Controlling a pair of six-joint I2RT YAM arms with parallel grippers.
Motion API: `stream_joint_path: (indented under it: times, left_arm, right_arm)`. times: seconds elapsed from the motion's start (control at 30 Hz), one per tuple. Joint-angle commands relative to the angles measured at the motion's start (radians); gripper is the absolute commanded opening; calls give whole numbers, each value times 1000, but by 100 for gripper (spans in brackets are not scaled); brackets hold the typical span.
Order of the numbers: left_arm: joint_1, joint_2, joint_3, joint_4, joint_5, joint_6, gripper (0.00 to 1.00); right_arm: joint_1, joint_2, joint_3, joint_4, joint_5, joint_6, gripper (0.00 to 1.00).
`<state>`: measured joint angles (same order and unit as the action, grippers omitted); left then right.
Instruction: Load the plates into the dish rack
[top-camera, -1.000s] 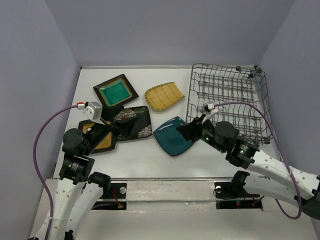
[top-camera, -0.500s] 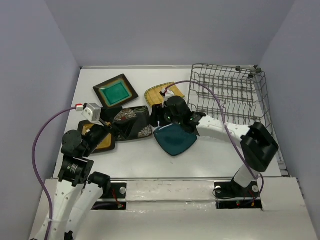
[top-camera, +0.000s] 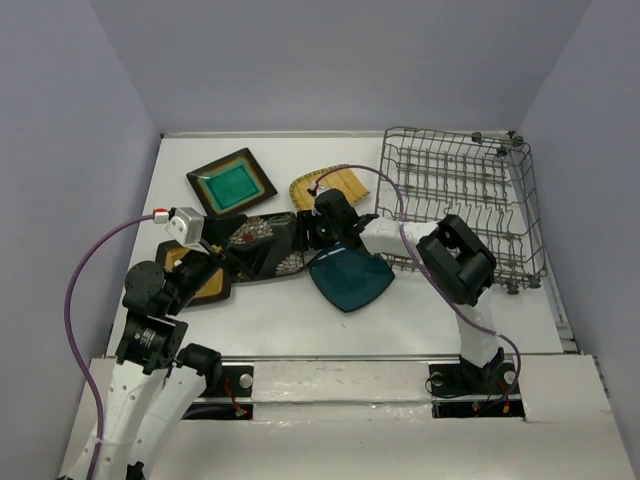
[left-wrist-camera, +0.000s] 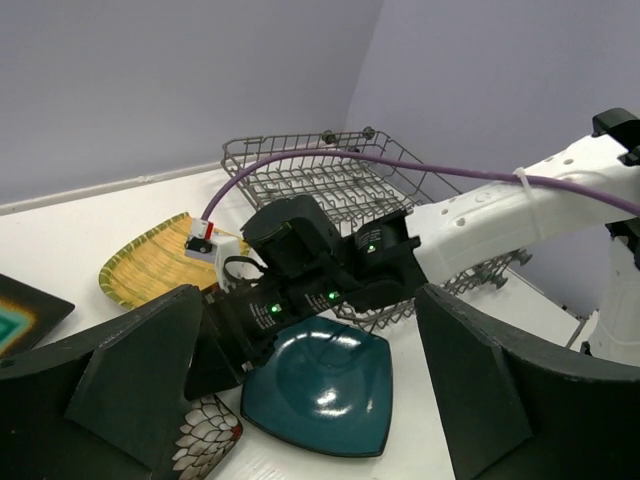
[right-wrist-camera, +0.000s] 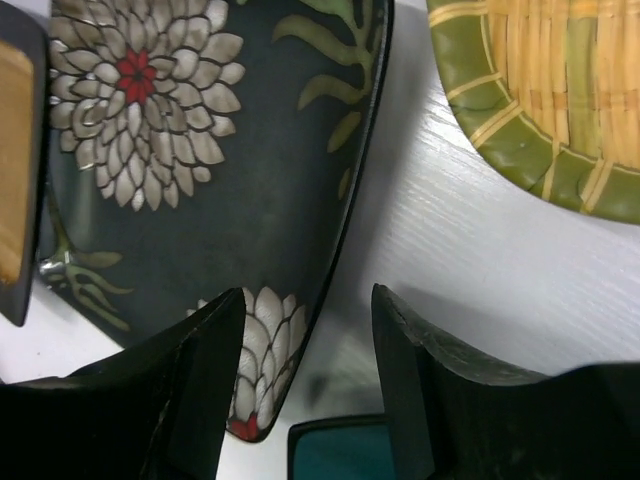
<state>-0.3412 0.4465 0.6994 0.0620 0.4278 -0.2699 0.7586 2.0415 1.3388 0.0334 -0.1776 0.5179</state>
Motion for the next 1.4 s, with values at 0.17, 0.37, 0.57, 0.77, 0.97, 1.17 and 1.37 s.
stream_joint_path:
  times: [0.17, 0.37, 0.57, 0.77, 0.97, 1.17, 1.37]
  left_arm:
    - [-10, -12, 3, 25, -8, 12, 99]
    - [-10, -12, 3, 24, -14, 12, 99]
    - [-10, -12, 5, 21, -20, 12, 99]
    - [-10, -8, 6, 19, -27, 12, 99]
    - [-9, -8, 8, 21, -27, 12, 99]
    - [-13, -12, 6, 22, -29, 11, 99]
    - [-19, -35, 3, 22, -38, 11, 99]
  right_arm:
    - [-12, 111, 28, 141, -106, 83, 49]
    - [-12, 128, -36, 268, -131, 154, 39]
    - [-12, 149, -99, 394, -192, 229, 31]
    - [-12, 137, -127, 424, -181, 263, 7]
    - [-12, -15, -167, 369, -76, 205, 7]
    - [-12, -225, -167, 241, 47, 107, 7]
    - [-68, -435, -118, 110, 231, 48, 7]
